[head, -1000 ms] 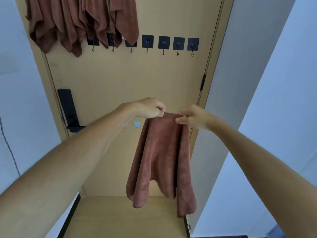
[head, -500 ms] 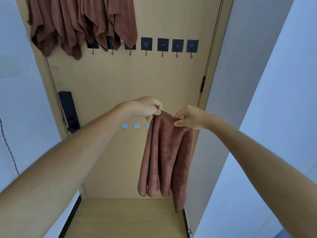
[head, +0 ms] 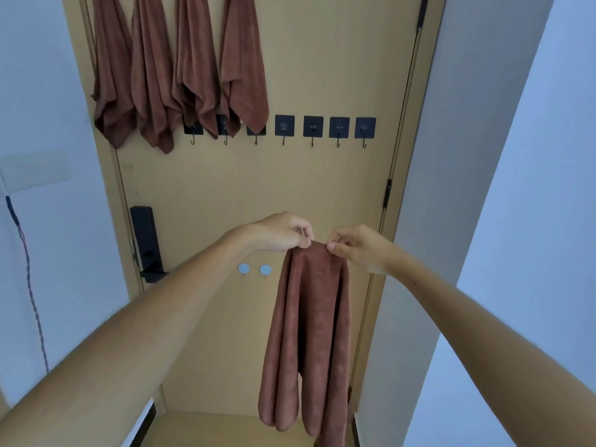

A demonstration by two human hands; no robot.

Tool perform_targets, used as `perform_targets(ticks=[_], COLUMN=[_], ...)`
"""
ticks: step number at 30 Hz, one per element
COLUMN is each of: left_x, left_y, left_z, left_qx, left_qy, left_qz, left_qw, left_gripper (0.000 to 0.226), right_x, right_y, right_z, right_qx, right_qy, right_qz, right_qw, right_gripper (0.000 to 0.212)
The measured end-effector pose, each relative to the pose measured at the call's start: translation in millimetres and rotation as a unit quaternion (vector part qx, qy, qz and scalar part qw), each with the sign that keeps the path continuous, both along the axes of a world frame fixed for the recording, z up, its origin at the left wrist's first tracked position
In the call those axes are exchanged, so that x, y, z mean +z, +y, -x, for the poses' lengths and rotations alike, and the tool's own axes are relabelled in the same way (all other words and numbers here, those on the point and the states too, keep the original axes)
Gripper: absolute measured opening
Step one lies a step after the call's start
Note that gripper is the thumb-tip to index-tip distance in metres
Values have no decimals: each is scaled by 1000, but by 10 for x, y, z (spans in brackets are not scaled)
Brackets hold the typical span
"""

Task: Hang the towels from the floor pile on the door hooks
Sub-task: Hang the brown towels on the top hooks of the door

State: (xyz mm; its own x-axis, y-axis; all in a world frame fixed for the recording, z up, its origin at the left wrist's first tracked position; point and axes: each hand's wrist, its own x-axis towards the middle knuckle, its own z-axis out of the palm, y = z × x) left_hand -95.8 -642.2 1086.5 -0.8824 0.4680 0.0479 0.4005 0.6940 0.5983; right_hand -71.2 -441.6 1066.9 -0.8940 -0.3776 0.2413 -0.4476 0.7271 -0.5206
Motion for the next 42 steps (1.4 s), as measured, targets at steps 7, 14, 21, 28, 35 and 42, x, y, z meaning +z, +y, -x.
perform_targets(ticks=[7, 14, 21, 28, 35, 42], left_x=[391, 1003, 1487, 2014, 2752, 3391], left_y=[-30, -180, -332, -596, -782, -733], left_z=[74, 112, 487, 1266, 2112, 2806], left_qx=[45, 97, 98, 70, 64, 70], left_qy=[87, 148, 262, 361, 447, 538], left_qz=[4, -8, -33, -32, -68, -79], left_qw=[995, 984, 959, 929, 890, 837], left_gripper=[22, 19, 11, 11, 15, 19], right_x=[356, 1002, 1500, 2091, 2884, 3543], right_y=[-85, -203, -340, -597, -835, -905], right_z=[153, 379, 829, 1604, 2357, 2999], right_qx=[-5, 36, 21, -7, -62, -130], right_qy=[63, 87, 238, 339, 419, 489], right_qz=[18, 54, 22, 21, 13, -25], right_qw=[998, 994, 971, 941, 906, 862], right_gripper=[16, 11, 12, 18, 19, 27])
